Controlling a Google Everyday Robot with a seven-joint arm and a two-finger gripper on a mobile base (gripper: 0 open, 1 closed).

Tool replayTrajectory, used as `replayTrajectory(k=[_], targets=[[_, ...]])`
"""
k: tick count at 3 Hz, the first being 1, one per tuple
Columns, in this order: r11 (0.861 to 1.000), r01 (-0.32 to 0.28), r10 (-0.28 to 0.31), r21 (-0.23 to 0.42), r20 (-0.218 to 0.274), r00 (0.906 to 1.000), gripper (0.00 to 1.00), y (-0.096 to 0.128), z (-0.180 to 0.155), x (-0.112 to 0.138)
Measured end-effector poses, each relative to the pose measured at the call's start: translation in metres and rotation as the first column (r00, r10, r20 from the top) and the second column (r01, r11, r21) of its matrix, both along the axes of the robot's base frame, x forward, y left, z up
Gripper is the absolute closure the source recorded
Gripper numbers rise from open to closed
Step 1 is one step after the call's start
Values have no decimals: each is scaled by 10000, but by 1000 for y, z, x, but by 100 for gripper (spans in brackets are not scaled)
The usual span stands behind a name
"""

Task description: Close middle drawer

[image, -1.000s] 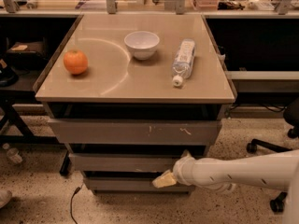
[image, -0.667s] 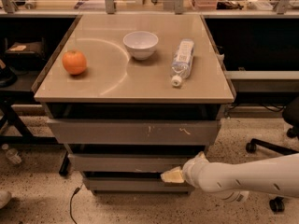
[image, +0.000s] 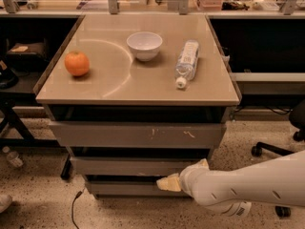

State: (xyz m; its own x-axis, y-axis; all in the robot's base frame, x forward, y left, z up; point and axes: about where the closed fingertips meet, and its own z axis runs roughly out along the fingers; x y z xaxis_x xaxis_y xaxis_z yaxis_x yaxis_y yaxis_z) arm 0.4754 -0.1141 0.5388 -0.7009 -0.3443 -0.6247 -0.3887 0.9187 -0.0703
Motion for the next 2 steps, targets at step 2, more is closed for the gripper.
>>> replayTrajectory(k=[2], targets=[[9283,3672,-3718,-584,-1364,9182,0,-143,-35,-80]])
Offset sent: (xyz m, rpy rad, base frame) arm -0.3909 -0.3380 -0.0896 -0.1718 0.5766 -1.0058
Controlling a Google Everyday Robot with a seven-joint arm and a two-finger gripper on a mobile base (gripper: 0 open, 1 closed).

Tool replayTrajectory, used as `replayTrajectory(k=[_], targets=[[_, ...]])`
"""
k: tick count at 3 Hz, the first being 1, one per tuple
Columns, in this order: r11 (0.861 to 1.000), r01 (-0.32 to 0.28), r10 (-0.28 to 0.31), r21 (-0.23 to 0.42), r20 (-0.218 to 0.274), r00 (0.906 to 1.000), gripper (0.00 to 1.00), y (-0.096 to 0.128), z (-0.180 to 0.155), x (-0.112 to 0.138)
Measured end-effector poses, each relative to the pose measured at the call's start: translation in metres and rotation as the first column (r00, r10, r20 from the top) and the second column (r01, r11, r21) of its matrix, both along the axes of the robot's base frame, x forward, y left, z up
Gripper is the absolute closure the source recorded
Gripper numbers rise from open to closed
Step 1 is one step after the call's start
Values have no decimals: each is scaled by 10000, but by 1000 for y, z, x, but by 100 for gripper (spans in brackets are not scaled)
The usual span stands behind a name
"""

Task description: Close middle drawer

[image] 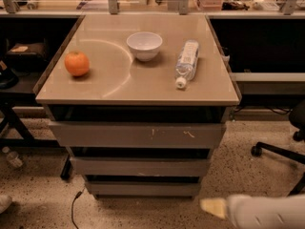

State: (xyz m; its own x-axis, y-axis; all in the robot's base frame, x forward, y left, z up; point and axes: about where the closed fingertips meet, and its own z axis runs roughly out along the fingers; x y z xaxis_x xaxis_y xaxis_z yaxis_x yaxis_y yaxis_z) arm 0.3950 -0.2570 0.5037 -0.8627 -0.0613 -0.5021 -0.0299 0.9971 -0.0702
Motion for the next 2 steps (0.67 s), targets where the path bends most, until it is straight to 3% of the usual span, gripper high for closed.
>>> replayTrajectory(k=[1,2], targets=[[9483,3072,-3141,-794,-982,9443,0,-100,-5,-115],[7901,5746,-6123,-2134,-2302,7564,0,-166,-10,-280]])
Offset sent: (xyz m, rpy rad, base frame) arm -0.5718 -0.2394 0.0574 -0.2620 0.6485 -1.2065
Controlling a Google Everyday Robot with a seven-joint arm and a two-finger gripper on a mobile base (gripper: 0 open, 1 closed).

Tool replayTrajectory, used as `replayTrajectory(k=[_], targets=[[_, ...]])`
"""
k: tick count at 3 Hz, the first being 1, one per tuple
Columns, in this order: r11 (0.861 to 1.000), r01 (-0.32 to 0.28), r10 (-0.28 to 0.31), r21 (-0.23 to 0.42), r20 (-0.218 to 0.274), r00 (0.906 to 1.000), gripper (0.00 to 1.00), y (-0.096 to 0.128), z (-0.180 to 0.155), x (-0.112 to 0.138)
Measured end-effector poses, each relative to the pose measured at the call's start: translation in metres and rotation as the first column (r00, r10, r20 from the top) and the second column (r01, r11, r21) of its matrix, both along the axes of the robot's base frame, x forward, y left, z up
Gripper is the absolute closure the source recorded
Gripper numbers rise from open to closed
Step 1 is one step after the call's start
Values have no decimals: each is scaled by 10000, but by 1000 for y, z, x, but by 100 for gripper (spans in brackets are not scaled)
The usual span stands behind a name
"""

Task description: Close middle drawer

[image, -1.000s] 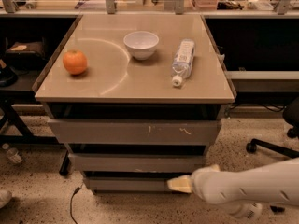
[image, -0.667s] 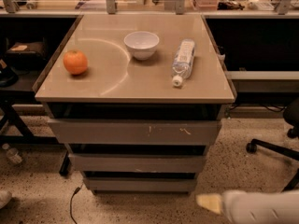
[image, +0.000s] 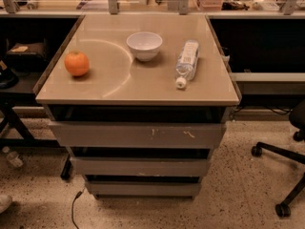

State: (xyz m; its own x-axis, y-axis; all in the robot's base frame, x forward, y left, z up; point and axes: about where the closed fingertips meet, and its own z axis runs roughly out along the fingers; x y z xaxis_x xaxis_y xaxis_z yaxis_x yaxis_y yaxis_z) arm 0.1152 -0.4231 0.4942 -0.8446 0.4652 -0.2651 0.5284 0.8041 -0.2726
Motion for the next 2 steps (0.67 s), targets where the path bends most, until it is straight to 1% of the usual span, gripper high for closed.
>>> replayTrajectory(k=[1,2], targets=[[9955,935,-941,-166,-434,9946,0,-9,5,-48],[9958,905,-911,-160,-393,9951,0,-9,5,-46]])
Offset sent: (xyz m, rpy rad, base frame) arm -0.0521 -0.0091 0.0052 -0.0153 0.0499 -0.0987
